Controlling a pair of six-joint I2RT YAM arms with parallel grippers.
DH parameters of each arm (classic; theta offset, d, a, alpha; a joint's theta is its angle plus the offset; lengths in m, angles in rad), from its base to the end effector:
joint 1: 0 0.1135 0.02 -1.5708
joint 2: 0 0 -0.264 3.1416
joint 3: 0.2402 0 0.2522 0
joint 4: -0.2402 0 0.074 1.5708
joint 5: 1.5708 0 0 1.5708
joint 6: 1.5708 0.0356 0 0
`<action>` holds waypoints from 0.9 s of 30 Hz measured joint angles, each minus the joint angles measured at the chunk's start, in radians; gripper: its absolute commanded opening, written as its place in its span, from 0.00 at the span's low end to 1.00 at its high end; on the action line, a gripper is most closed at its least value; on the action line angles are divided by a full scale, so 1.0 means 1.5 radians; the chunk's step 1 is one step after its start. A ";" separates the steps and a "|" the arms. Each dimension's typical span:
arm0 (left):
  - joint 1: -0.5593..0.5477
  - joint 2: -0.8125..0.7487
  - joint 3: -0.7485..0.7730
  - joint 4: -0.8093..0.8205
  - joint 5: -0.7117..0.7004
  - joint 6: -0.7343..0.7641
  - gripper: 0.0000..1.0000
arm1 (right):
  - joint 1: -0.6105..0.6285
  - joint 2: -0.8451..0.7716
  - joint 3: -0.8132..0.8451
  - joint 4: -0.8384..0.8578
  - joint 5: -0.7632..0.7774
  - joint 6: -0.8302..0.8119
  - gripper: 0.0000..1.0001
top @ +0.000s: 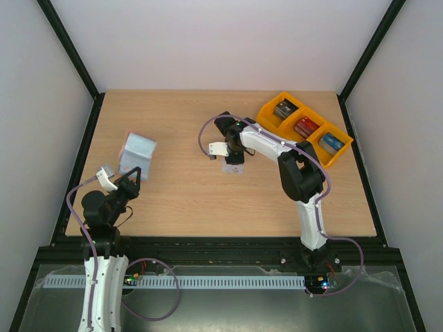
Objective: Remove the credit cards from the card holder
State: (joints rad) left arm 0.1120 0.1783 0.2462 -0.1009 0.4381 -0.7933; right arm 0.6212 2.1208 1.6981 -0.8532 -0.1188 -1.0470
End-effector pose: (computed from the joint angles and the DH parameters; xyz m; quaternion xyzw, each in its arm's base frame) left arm 0.1077 -0.0031 0.2333 -0.1709 0.6969 -0.3740 0.5876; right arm 0.3535 0.2582 0.1882 -0.7372 0.6569 0.0264 0.1558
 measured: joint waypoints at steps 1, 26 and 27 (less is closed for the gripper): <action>0.000 0.000 -0.001 0.001 0.000 0.000 0.02 | 0.000 0.000 -0.005 0.009 0.006 0.003 0.16; 0.005 -0.005 -0.004 0.014 0.012 -0.001 0.02 | 0.031 -0.240 -0.378 0.333 0.023 0.933 0.04; 0.006 -0.005 -0.004 0.014 0.012 -0.001 0.02 | 0.038 -0.233 -0.389 0.319 0.027 0.946 0.02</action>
State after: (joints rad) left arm 0.1207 0.1703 0.2398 -0.0803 0.4564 -0.7944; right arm 0.6777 1.7714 1.1152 -0.3752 -0.0788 0.3714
